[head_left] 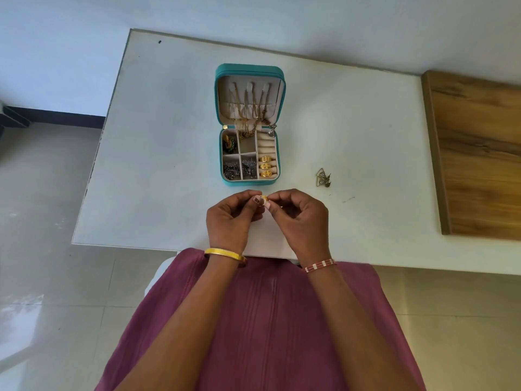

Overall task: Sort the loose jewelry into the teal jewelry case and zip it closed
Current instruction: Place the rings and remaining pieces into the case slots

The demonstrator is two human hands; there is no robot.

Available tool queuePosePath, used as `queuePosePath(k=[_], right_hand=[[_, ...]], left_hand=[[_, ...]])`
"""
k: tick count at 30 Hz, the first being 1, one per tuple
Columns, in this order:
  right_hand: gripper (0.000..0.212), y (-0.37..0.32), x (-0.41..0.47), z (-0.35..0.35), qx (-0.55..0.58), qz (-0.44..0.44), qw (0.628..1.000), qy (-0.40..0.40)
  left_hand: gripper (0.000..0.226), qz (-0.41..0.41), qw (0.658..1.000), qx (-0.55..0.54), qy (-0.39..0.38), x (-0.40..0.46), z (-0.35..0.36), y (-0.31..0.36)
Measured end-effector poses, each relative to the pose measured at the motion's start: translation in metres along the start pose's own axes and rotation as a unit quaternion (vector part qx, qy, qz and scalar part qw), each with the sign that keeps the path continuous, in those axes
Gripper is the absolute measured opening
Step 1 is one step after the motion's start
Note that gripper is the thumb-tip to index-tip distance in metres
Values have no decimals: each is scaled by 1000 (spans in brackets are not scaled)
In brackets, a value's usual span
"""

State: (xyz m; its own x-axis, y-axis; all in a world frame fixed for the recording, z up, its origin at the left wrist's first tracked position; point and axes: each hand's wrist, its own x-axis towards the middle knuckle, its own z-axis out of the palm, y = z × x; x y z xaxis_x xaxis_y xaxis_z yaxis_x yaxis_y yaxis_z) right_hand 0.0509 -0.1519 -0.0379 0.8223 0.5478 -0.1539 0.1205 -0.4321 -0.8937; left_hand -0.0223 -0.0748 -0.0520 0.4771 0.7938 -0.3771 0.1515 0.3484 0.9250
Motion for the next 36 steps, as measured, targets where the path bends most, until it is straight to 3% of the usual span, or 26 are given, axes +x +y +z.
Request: queuePosePath(k=[21, 26, 31, 36], right_hand=[[14, -5, 4, 3, -33, -15, 999, 8], [14, -14, 27, -7, -47, -54, 996, 50], [15, -29, 71, -10, -169, -153, 972, 63], [15, -21, 91, 3, -328, -253, 910, 28]], left_hand=[[24, 10, 1000, -30, 1, -1, 0, 3], [19, -29, 997, -66, 10, 0, 2, 1], [16, -99, 983, -148, 43, 5, -2, 3], [13, -117, 977, -170, 46, 6, -3, 6]])
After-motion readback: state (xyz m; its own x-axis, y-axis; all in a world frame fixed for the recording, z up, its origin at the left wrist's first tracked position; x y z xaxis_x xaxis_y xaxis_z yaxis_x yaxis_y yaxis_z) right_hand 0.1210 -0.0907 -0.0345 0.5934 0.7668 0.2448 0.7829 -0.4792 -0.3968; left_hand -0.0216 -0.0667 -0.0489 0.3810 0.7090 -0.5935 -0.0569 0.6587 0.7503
